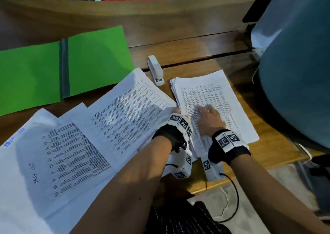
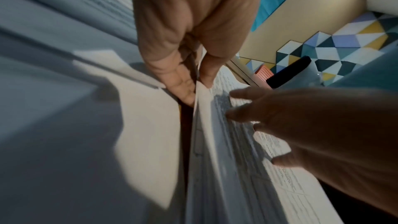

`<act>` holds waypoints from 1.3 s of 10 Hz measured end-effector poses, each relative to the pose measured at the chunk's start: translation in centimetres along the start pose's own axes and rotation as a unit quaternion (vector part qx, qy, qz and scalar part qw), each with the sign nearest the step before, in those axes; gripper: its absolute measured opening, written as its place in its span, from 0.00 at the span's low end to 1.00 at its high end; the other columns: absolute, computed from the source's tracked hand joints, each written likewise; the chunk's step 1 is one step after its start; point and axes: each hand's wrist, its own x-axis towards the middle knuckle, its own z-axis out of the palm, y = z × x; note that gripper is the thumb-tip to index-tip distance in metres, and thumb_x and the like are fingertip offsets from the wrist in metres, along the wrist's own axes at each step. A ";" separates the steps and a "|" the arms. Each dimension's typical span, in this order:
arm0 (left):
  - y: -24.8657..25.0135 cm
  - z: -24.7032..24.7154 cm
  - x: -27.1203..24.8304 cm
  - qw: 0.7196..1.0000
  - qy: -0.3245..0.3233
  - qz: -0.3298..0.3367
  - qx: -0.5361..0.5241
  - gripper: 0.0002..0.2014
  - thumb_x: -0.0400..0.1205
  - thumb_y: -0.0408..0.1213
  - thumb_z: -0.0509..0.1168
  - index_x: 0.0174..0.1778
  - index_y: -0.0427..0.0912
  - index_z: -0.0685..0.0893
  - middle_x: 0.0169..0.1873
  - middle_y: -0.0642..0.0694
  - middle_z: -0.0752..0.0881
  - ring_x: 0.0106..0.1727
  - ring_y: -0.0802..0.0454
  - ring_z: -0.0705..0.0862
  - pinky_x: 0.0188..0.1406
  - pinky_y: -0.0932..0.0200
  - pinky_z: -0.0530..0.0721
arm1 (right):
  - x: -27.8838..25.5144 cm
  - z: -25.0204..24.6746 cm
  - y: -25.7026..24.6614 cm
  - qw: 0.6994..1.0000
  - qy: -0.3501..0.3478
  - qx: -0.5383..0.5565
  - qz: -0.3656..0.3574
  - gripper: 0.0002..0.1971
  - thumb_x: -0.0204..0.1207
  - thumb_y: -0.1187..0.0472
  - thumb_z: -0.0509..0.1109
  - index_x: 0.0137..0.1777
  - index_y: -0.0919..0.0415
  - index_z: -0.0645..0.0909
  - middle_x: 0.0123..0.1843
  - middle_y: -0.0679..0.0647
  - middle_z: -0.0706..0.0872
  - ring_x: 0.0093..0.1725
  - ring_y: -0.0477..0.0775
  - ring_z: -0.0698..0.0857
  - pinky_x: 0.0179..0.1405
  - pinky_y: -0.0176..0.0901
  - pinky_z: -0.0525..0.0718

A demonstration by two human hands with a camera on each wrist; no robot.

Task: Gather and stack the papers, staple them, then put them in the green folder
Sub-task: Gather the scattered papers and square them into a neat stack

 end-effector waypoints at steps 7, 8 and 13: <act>-7.2 -22.2 0.5 0.943 0.203 -0.045 0.260 0.28 0.77 0.46 0.68 0.68 0.33 0.75 0.68 0.31 0.77 0.68 0.34 0.77 0.65 0.46 0.76 | -2.2 4.7 -10.9 0.887 -0.223 0.400 0.058 0.11 0.78 0.63 0.63 0.33 0.61 0.72 0.30 0.61 0.75 0.23 0.51 0.71 0.19 0.33 0.68; -6.5 -21.5 -0.4 0.957 0.247 0.068 0.137 0.16 0.82 0.35 0.62 0.64 0.32 0.80 0.64 0.32 0.82 0.64 0.37 0.80 0.63 0.50 0.77 | -1.9 5.1 -11.6 0.865 -0.203 0.450 0.086 0.14 0.79 0.62 0.65 0.31 0.62 0.71 0.21 0.57 0.77 0.16 0.50 0.70 0.12 0.29 0.66; -16.0 -28.7 -5.9 0.956 0.116 -0.030 0.267 0.62 0.49 0.77 0.68 0.75 0.41 0.68 0.74 0.39 0.71 0.74 0.39 0.72 0.72 0.40 0.73 | -0.9 1.9 -12.1 0.902 0.123 0.414 -0.017 0.13 0.75 0.71 0.61 0.32 0.56 0.75 0.40 0.71 0.83 0.40 0.60 0.81 0.40 0.59 0.82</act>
